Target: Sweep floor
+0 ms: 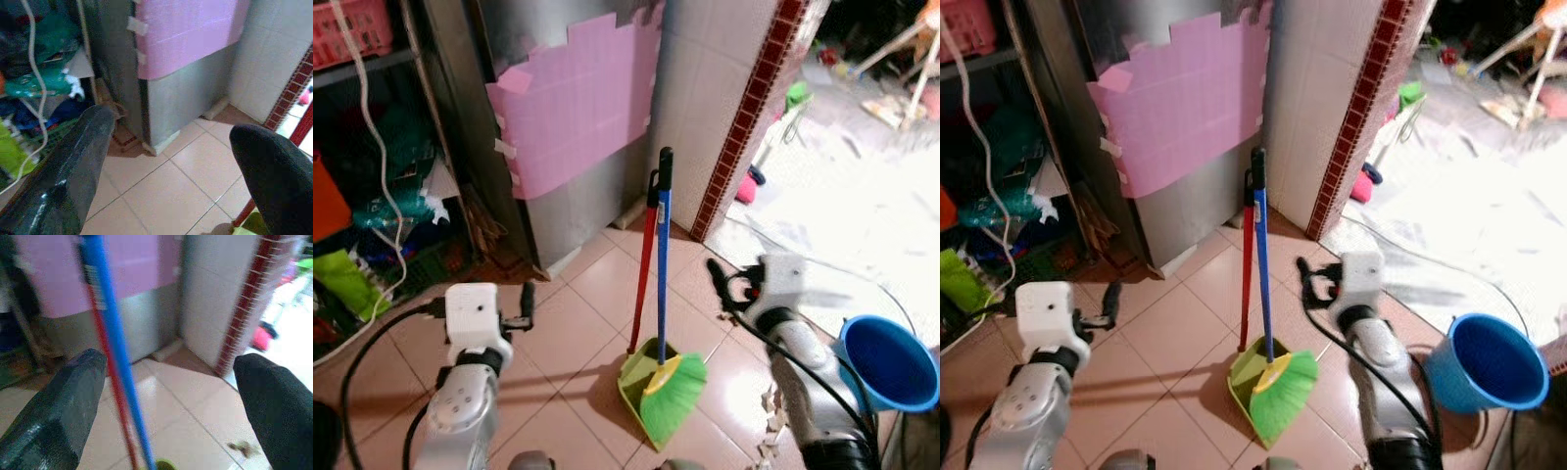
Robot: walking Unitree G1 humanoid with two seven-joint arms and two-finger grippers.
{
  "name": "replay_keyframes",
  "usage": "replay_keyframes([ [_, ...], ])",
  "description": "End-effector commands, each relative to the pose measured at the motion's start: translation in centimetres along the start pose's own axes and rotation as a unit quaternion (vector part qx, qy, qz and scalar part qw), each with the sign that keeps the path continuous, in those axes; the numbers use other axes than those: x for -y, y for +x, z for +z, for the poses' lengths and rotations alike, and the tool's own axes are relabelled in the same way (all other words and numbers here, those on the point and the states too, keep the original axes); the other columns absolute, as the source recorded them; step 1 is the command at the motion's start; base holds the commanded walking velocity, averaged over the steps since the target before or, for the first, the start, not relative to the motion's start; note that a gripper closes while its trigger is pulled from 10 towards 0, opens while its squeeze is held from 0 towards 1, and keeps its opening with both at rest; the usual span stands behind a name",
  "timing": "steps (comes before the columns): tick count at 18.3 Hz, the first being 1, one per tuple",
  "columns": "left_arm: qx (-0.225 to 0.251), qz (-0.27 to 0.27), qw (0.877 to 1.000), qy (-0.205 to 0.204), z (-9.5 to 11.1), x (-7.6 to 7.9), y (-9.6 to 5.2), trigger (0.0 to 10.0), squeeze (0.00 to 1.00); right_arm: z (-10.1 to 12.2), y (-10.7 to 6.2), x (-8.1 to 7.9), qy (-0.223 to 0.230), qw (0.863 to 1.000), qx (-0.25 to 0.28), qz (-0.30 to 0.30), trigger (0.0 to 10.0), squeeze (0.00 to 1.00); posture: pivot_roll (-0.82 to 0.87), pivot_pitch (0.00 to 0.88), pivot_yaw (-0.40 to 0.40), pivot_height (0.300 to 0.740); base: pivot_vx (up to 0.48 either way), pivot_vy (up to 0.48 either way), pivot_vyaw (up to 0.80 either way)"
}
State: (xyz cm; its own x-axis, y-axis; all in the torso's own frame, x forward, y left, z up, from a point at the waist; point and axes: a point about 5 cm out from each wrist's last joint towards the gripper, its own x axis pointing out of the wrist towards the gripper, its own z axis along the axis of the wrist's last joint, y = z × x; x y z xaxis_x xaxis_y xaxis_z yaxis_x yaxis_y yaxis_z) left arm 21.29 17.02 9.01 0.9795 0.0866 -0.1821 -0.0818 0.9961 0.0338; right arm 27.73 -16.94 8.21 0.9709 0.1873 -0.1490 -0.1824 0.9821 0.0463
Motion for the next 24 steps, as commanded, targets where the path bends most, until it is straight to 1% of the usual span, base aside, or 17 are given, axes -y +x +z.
replay_keyframes([
  [1,0.000,0.002,1.000,0.005,0.0,-0.1,0.0,10.0,0.00,-0.4,0.3,0.1,0.000,1.000,-0.012,0.009,10.0,0.00,0.04,0.082,-0.071,0.740,0.000,0.000,0.00],
  [4,0.000,0.001,1.000,0.004,0.0,0.0,-0.2,10.0,0.00,-0.3,0.8,0.4,-0.012,1.000,-0.010,0.020,10.0,0.00,0.04,0.088,-0.061,0.740,0.000,0.000,0.00],
  [5,-0.004,-0.001,1.000,0.003,-0.1,0.0,-0.4,10.0,0.00,-0.4,0.9,0.1,-0.015,0.999,-0.012,0.033,10.0,0.00,0.03,0.095,-0.048,0.740,0.000,0.000,0.00],
  [6,-0.009,-0.011,1.000,0.001,-0.2,0.3,-0.5,10.0,0.00,-0.4,1.2,-0.3,-0.011,0.999,-0.013,0.049,10.0,0.00,0.02,0.106,-0.037,0.740,0.000,0.000,0.00],
  [8,-0.012,-0.025,1.000,0.000,-0.2,0.8,-0.7,10.0,0.00,-0.2,1.9,-0.7,-0.016,0.998,-0.015,0.065,10.0,0.00,0.04,0.134,-0.031,0.740,0.000,0.000,0.00],
  [9,-0.013,-0.027,1.000,0.001,-0.1,0.8,-0.9,10.0,0.00,-0.2,2.1,-0.9,-0.016,0.997,-0.017,0.071,10.0,0.00,0.04,0.143,-0.031,0.740,0.000,0.000,0.00],
  [11,-0.018,-0.028,0.999,0.004,-0.1,0.6,-1.6,10.0,0.00,0.1,2.9,-1.2,-0.021,0.996,-0.016,0.085,10.0,0.00,0.06,0.177,-0.040,0.740,0.000,0.000,0.00],
  [12,-0.025,-0.023,0.999,0.003,-0.1,0.3,-2.6,10.0,0.00,0.5,3.4,-1.5,-0.024,0.995,-0.007,0.096,10.0,0.00,0.08,0.215,-0.049,0.740,0.000,0.000,0.00],
  [13,-0.032,-0.020,0.999,0.004,-0.2,0.2,-3.1,10.0,0.00,0.7,4.2,-1.8,-0.029,0.994,-0.009,0.103,10.0,0.00,0.09,0.230,-0.052,0.740,0.000,0.000,0.00],
  [15,-0.042,-0.017,0.999,0.004,-0.3,0.1,-4.1,10.0,0.00,1.1,5.2,-1.9,-0.033,0.994,-0.007,0.107,10.0,0.00,0.12,0.257,-0.058,0.740,0.000,0.000,0.00],
  [19,-0.049,-0.012,0.999,0.004,0.0,-0.3,-5.0,10.0,0.00,1.3,6.1,-2.0,-0.035,0.993,-0.003,0.109,10.0,0.00,0.15,0.283,-0.066,0.740,0.000,0.000,0.00],
  [22,-0.057,-0.010,0.998,0.002,0.0,-0.4,-5.7,10.0,0.00,1.7,6.7,-2.0,-0.046,0.992,0.011,0.116,10.0,0.00,0.16,0.291,-0.069,0.740,0.000,0.000,0.00],
  [24,-0.063,-0.011,0.998,-0.002,-0.1,-0.1,-6.3,10.0,0.00,2.8,7.2,-1.9,-0.049,0.992,0.031,0.112,10.0,0.00,0.17,0.302,-0.073,0.740,0.000,0.000,0.00],
])
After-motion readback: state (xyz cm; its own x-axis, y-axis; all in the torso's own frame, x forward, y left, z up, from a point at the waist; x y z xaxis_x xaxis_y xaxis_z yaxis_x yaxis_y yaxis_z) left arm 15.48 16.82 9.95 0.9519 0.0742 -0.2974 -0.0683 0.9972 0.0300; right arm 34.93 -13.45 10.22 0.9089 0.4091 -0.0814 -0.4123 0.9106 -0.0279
